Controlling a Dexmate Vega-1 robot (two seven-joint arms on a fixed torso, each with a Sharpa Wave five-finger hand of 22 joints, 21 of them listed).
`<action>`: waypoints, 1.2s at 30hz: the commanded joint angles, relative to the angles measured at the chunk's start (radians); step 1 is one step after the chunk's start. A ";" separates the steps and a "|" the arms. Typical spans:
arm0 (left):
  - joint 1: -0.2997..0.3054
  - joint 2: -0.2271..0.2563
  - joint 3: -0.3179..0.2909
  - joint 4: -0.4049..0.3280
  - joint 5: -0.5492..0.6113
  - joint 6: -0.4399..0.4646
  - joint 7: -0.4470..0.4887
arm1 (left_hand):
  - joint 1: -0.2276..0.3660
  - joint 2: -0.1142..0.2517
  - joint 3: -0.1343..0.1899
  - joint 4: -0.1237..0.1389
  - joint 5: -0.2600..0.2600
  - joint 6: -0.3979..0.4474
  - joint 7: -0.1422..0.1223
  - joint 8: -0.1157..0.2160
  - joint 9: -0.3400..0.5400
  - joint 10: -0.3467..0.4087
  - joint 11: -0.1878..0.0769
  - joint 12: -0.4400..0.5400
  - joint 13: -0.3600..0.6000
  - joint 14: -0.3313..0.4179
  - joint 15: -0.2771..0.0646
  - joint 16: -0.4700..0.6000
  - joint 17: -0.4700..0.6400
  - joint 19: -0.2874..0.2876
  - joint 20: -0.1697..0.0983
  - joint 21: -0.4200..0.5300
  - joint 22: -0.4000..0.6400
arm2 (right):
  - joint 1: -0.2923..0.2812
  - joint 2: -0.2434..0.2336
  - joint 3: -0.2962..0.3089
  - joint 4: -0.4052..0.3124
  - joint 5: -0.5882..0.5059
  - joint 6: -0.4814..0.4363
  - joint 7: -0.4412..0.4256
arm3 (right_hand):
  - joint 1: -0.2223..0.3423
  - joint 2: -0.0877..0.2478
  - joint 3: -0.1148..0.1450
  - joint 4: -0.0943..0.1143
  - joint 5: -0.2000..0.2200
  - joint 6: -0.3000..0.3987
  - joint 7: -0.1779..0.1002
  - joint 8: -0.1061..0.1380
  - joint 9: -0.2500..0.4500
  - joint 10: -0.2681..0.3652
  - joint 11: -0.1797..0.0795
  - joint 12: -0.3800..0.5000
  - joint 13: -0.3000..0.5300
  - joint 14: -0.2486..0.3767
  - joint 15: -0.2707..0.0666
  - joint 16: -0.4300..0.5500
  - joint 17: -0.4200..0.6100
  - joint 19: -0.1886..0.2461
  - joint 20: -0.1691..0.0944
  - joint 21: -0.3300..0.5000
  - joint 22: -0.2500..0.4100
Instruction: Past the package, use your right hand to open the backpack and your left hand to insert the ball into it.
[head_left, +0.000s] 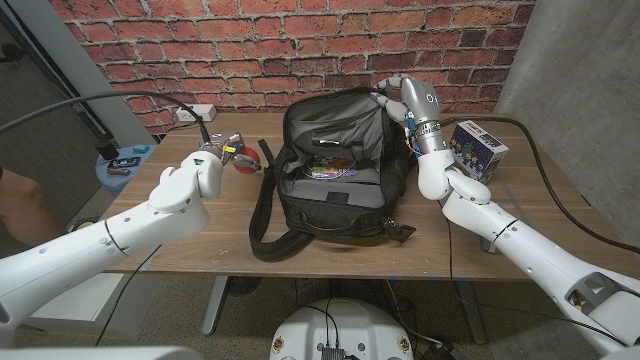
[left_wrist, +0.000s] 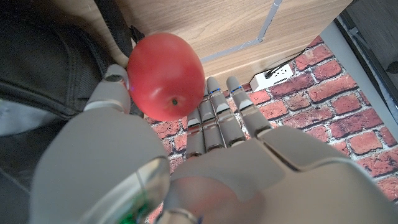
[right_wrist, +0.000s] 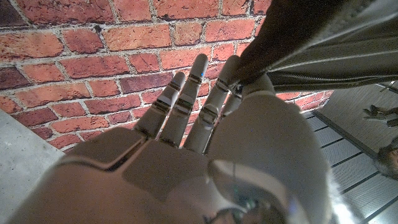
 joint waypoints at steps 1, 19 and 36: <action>0.042 0.049 0.001 -0.125 0.054 0.065 0.018 | 0.070 0.080 -0.001 -0.002 0.005 0.134 -0.061 0.007 0.005 0.146 -0.132 0.006 0.056 0.017 -0.012 0.006 0.004 -0.007 0.002 0.005 0.005 | 0.013 0.002 -0.009 0.011 0.004 0.001 -0.004 | 0.009 0.016 -0.004 -0.002 0.005 0.008 -0.009 0.006 0.004 0.007 0.000 -0.002 0.002 0.005 -0.126 0.001 0.002 -0.005 -0.093 0.004 0.002; 0.137 0.064 -0.046 -0.238 0.096 0.075 0.081 | 0.069 0.083 -0.006 -0.002 0.007 0.139 -0.065 0.012 0.009 0.147 -0.138 0.010 0.073 0.022 -0.018 0.009 0.010 -0.007 0.000 0.008 0.006 | 0.006 0.013 -0.007 0.022 0.018 0.009 -0.027 | 0.009 0.017 -0.006 -0.002 0.005 0.007 -0.008 0.005 0.004 0.008 0.000 -0.004 0.003 0.005 -0.125 0.000 0.001 -0.008 -0.092 0.003 0.002; 0.170 0.032 -0.056 -0.258 0.130 0.019 0.095 | 0.069 0.086 -0.008 -0.003 0.008 0.142 -0.069 0.015 0.010 0.150 -0.143 0.015 0.087 0.024 -0.023 0.009 0.013 -0.013 -0.005 0.007 0.006 | 0.011 0.029 -0.011 0.043 0.029 0.005 -0.046 | 0.011 0.017 -0.007 -0.002 0.006 0.008 -0.009 0.005 0.004 0.009 0.000 -0.005 0.003 0.004 -0.126 -0.001 0.001 -0.008 -0.092 0.004 0.002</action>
